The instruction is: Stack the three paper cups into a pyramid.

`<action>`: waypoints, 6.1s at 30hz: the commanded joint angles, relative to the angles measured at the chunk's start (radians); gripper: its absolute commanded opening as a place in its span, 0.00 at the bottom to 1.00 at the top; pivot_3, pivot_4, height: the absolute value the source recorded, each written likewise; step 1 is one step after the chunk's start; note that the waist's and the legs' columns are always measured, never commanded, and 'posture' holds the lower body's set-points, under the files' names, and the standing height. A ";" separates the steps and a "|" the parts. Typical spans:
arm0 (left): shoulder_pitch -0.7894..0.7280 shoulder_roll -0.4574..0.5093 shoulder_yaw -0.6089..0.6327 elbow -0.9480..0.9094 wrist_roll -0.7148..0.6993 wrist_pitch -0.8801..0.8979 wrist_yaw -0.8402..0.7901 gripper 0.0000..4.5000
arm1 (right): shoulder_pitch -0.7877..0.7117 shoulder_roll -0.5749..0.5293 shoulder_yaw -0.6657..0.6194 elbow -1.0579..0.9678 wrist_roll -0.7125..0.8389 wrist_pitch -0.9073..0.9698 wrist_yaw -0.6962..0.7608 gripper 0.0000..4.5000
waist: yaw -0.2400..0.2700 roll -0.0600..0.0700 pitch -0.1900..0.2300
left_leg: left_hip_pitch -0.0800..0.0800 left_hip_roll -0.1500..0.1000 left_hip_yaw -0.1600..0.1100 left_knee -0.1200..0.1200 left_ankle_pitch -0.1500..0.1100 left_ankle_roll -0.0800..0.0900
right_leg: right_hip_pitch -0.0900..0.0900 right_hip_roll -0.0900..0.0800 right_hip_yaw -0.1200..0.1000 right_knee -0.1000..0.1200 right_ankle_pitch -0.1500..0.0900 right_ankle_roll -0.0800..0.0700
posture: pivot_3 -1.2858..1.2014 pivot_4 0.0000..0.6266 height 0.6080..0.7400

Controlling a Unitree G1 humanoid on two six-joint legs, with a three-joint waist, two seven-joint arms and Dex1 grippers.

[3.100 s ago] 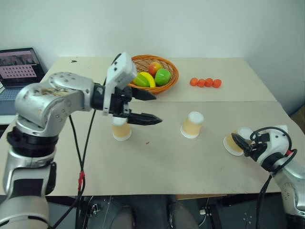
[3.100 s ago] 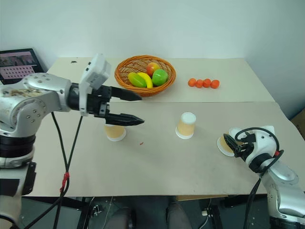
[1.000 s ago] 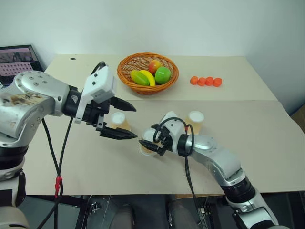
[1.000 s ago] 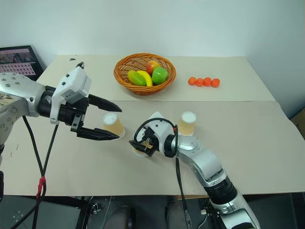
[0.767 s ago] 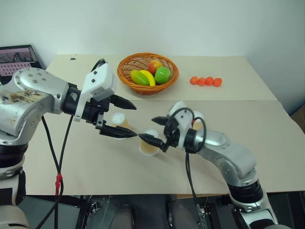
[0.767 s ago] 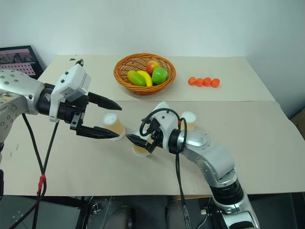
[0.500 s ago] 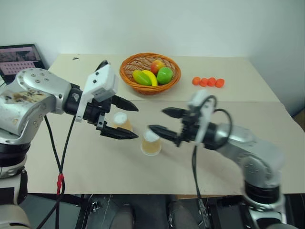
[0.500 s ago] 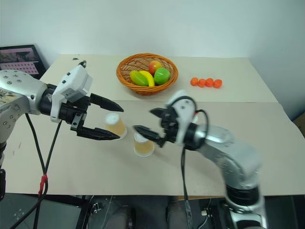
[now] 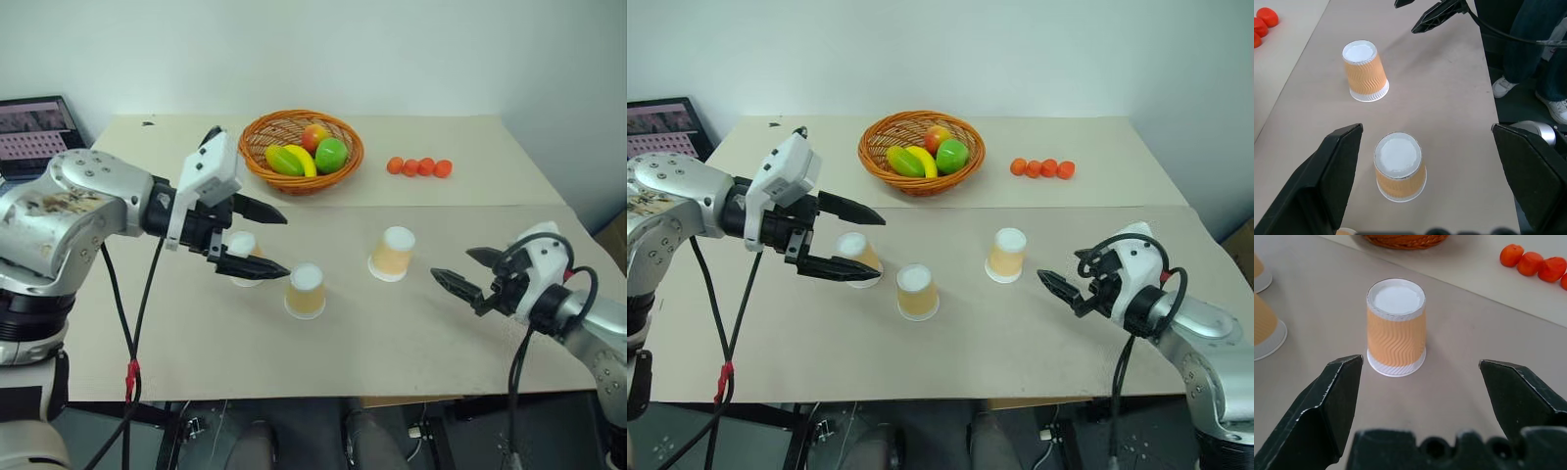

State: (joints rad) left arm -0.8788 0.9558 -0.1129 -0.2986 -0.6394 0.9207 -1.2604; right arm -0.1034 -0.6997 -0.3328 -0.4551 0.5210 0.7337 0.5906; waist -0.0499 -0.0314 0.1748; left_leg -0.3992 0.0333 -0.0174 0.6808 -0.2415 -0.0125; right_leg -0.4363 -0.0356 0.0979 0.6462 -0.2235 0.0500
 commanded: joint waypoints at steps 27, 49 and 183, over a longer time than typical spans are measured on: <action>0.031 0.031 0.079 -0.100 -0.077 0.052 0.059 1.00 | -0.321 0.145 0.280 0.422 -0.171 -0.350 0.135 0.99 | 0.003 0.000 0.000 | 0.000 0.000 0.000 0.000 0.000 0.000 | 0.000 0.000 0.000 0.000 0.001 -0.003 | 0.52 0.24 0.95; 0.089 0.092 0.093 -0.115 -0.041 0.017 0.123 1.00 | -0.425 0.180 0.304 0.641 -0.234 -0.493 0.212 0.69 | 0.003 0.000 0.000 | 0.000 0.000 -0.001 0.000 0.000 0.000 | 0.000 0.000 -0.001 0.000 0.003 -0.006 | 0.52 0.24 0.95; 0.486 -0.477 0.216 0.397 0.310 -0.722 0.477 1.00 | -0.250 -0.380 -0.053 -0.044 0.427 0.260 0.369 1.00 | 0.012 -0.003 0.000 | 0.001 0.000 0.000 -0.001 0.000 0.000 | 0.002 -0.003 -0.002 -0.002 0.003 -0.007 | 0.52 0.24 0.95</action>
State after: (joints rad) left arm -0.3637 0.4803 0.0992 0.1164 -0.3167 0.2035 -0.7822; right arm -0.3389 -1.0600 -0.3426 -0.4740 0.9274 1.0073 0.9664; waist -0.0383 -0.0345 0.1751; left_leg -0.3986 0.0328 -0.0173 0.6796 -0.2416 -0.0126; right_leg -0.4345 -0.0382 0.0964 0.6444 -0.2204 0.0432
